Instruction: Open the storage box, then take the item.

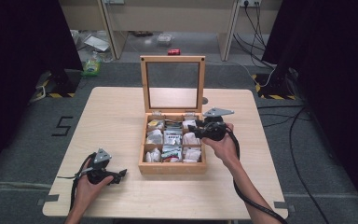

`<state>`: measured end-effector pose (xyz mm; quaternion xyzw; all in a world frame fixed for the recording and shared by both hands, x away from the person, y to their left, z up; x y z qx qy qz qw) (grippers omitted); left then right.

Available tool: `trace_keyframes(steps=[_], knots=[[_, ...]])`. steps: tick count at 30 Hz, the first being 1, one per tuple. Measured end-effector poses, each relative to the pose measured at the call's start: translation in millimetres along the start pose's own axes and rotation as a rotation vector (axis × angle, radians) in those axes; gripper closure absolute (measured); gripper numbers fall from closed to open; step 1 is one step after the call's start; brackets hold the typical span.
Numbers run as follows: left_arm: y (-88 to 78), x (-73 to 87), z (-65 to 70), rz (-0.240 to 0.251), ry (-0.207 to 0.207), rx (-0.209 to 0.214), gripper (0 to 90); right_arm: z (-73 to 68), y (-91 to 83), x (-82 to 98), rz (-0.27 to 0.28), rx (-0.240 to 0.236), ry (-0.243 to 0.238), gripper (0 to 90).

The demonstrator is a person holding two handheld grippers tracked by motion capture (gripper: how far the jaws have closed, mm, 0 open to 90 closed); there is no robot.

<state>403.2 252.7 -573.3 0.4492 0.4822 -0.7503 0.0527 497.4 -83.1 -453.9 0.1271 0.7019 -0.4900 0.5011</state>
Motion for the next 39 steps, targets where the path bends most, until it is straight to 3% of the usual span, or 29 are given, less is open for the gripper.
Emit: trace_keyframes(steps=[6,19,30,39], knots=[[0.0,0.0,0.0,0.000,0.000,0.000,0.0,-2.7,0.2,14.7,-0.044,-0.001,-0.023,56.9],[0.0,0.0,0.0,0.000,0.000,0.000,0.0,-4.2,3.0,24.0,-0.097,0.010,-0.036,54.6],[-0.2,0.1,0.3,0.001,0.002,-0.002,0.2,-2.6,8.6,28.1,-0.143,0.026,0.006,50.3],[-0.2,0.1,0.3,0.001,0.003,-0.002,0.2,-5.7,14.8,28.7,-0.189,0.049,0.003,47.5]])
Point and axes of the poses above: each handheld gripper's, and its own axes: y roughly forward along the jaws, x roughly out of its underside, z roughly to its right, the point moved 7 cm from there along y, roughly forward along the jaws, and after that the axes turned 9 degrees about x, right-handed, at the moved point
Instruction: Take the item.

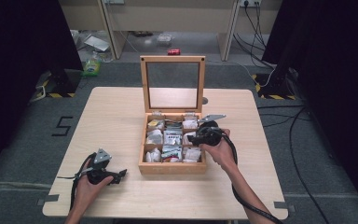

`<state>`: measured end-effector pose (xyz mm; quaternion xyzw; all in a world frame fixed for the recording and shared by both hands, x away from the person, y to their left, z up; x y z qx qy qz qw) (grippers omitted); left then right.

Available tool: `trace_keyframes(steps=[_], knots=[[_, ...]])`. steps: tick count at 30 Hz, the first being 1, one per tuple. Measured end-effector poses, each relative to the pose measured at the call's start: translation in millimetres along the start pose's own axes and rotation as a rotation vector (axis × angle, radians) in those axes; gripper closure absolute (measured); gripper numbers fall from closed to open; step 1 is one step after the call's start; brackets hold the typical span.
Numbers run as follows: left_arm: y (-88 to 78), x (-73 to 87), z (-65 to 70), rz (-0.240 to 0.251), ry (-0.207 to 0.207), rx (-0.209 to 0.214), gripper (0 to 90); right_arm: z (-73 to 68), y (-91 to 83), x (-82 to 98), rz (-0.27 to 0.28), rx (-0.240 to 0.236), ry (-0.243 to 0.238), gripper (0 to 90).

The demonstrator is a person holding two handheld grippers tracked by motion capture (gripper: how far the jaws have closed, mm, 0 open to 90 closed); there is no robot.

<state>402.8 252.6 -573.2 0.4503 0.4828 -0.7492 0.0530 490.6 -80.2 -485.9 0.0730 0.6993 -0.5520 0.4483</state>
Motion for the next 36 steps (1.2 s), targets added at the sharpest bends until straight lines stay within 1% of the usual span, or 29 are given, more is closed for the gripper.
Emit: trace_keyframes(steps=[2,7,9,11,13,16,17,24,26,32,36], knots=[[0.0,0.0,0.0,0.000,0.000,0.000,0.2,-2.3,3.3,-0.1,-0.017,0.009,-0.007,46.3],[0.0,0.0,0.0,0.000,0.000,0.000,0.1,-4.9,5.4,-1.2,-0.026,0.023,-0.014,44.5],[0.0,0.0,0.0,0.000,0.000,0.000,0.2,-5.8,6.9,-1.3,-0.039,0.032,-0.026,43.8],[0.0,0.0,0.0,0.000,0.000,0.000,0.2,-5.5,7.9,-0.9,-0.044,0.037,-0.028,44.0],[0.0,0.0,0.0,0.000,0.000,0.000,0.2,-6.1,9.5,-0.9,-0.051,0.032,-0.014,43.8],[0.0,0.0,0.0,0.000,0.000,0.000,0.2,-6.8,12.2,-1.2,-0.056,0.033,-0.019,43.1],[0.0,0.0,0.0,0.000,0.000,0.000,0.2,-7.2,14.2,-1.2,-0.063,0.033,-0.008,43.3],[-0.1,0.1,0.0,-0.001,0.000,0.000,0.2,-8.0,20.2,-1.6,-0.078,0.030,-0.001,43.4],[0.0,0.0,0.0,-0.001,0.000,0.000,0.2,-7.6,21.9,-2.2,-0.082,0.036,-0.001,44.5],[0.0,0.0,0.0,0.000,0.000,0.000,0.1,-6.4,23.7,-4.0,-0.101,0.036,0.014,45.6],[0.0,0.0,0.0,0.000,0.000,0.000,0.2,-6.8,24.1,-4.3,-0.118,0.043,0.015,46.2]])
Point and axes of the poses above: each handheld gripper's, and its own axes: y roughly forward along the jaws, x roughly out of its underside, z roughly to its right, the point moved 7 cm from there along y, roughly forward along the jaws, and after that the axes turned 9 degrees about x, right-handed, at the moved point
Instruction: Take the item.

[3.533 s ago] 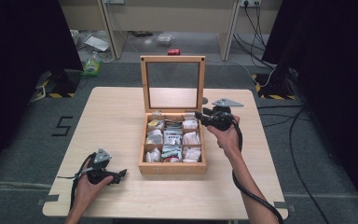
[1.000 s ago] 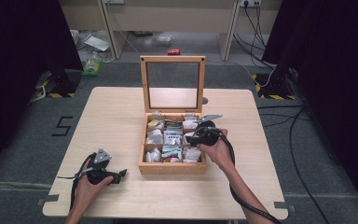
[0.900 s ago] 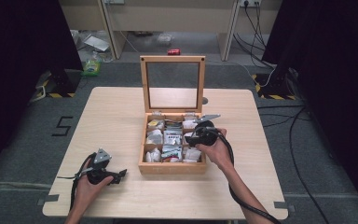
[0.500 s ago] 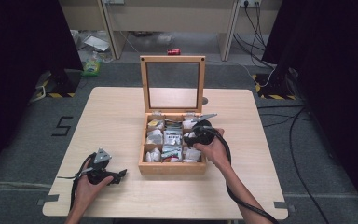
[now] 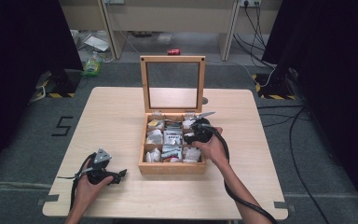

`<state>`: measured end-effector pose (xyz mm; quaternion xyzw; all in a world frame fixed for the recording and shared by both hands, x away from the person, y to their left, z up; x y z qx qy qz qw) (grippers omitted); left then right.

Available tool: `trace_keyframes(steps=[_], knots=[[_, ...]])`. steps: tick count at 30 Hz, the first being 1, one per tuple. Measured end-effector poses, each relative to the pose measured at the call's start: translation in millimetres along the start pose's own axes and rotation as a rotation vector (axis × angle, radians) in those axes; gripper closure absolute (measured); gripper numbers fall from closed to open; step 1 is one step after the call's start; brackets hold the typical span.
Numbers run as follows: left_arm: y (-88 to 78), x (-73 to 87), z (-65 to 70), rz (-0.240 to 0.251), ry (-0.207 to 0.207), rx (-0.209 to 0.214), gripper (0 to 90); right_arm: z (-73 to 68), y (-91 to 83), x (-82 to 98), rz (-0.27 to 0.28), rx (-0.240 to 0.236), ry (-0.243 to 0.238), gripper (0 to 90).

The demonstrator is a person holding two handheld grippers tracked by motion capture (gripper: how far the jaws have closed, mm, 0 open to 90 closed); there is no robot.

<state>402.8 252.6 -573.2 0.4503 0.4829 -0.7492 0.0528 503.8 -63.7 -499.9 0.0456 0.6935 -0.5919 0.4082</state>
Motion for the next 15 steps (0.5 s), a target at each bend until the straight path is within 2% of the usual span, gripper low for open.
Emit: trace_keyframes(steps=[4,10,15], knots=[[0.0,0.0,0.0,0.000,0.000,0.000,0.2,-1.9,-2.7,0.2,-0.001,0.020,0.016,43.5],[0.0,0.0,0.0,0.000,0.000,0.000,0.2,-3.5,-3.3,-1.4,-0.008,0.076,-0.008,42.8],[0.0,0.0,0.0,0.000,0.000,0.000,0.2,-2.0,-1.6,-1.6,-0.014,0.058,0.008,44.6]])
Point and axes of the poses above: each handheld gripper's, and its own axes: y roughly forward along the jaws, x roughly out of its underside, z roughly to its right, the point moved 7 cm from there along y, roughly forward along the jaws, and after that the axes turned 9 degrees about x, right-handed, at the moved point
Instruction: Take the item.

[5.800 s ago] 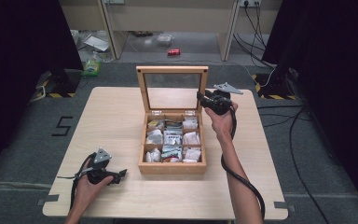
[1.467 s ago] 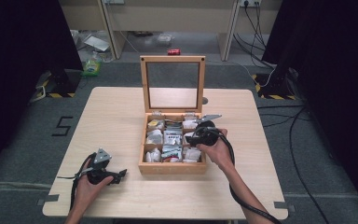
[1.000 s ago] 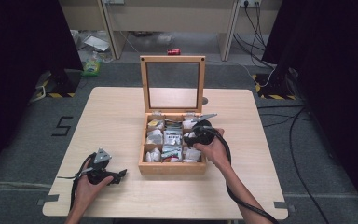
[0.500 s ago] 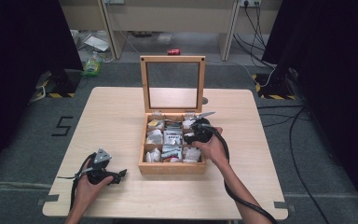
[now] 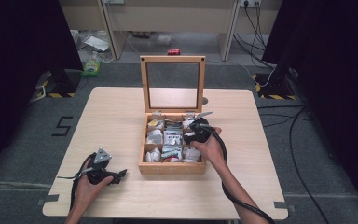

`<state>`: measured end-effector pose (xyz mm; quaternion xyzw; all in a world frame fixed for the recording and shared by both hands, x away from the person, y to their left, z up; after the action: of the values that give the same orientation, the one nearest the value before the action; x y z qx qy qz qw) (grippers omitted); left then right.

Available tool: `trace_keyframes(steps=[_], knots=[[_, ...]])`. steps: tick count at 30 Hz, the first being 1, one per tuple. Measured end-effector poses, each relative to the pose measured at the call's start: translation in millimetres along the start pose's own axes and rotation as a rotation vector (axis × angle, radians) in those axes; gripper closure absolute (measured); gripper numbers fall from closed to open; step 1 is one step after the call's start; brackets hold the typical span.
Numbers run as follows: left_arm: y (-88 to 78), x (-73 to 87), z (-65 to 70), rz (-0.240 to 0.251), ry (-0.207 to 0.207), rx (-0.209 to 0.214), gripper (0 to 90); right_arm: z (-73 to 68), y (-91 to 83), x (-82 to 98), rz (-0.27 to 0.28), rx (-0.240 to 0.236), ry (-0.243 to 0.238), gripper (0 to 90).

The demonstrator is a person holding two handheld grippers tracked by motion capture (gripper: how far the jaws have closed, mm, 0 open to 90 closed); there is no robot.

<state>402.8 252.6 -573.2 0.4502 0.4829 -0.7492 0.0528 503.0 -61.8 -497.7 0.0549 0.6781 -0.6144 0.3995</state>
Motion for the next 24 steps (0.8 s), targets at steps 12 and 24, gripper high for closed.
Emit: trace_keyframes(steps=[12,24], knots=[[0.0,0.0,0.0,0.000,0.000,0.000,0.2,-1.3,8.8,5.0,-0.057,-0.061,0.029,52.4],[0.0,0.0,0.0,0.000,0.000,0.000,0.2,7.6,6.3,7.7,-0.032,-0.128,0.068,69.2]])
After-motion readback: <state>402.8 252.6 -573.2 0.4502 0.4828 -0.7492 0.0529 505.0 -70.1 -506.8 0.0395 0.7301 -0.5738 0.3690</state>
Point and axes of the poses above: each handheld gripper's, and its own axes: y roughly forward along the jaws, x roughly out of its underside, z roughly to its right, the point moved 7 cm from there along y, roughly forward along the jaws, and after that the axes turned 9 degrees about x, right-handed, at the moved point
